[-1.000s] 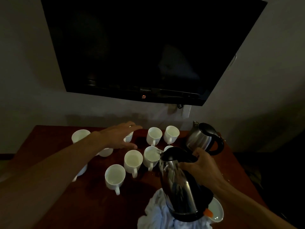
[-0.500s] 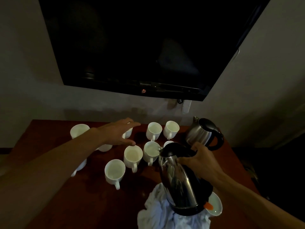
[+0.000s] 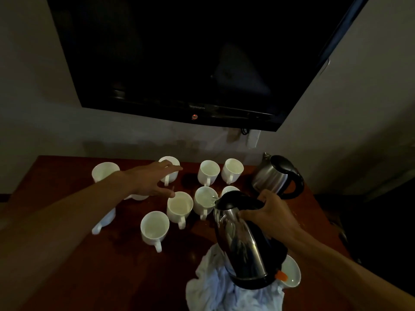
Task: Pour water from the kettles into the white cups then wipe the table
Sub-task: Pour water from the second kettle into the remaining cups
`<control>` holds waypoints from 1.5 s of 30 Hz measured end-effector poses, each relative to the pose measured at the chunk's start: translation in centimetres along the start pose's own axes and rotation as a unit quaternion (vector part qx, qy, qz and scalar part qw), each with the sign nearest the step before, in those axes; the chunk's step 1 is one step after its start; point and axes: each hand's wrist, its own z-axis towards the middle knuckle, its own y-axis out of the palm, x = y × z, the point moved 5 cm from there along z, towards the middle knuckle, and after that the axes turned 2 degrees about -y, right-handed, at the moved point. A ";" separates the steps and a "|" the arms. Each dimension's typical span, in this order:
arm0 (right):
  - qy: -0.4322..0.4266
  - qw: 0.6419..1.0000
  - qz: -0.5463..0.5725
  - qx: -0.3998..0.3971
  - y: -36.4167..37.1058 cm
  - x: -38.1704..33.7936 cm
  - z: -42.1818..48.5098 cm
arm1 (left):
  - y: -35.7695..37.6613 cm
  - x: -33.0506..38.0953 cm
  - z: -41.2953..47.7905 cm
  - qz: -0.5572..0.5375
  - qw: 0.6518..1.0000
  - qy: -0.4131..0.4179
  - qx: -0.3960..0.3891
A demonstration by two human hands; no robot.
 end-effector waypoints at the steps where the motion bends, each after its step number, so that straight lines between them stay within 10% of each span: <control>1: -0.001 1.000 0.000 0.001 -0.1 -0.1 0.0 | 0.1 -0.1 0.1 0.000 1.000 -0.002 -0.002; 45: -0.044 0.998 0.047 -0.025 4.1 -4.0 -0.6 | 1.6 -3.5 -2.8 -0.040 0.998 -0.034 0.030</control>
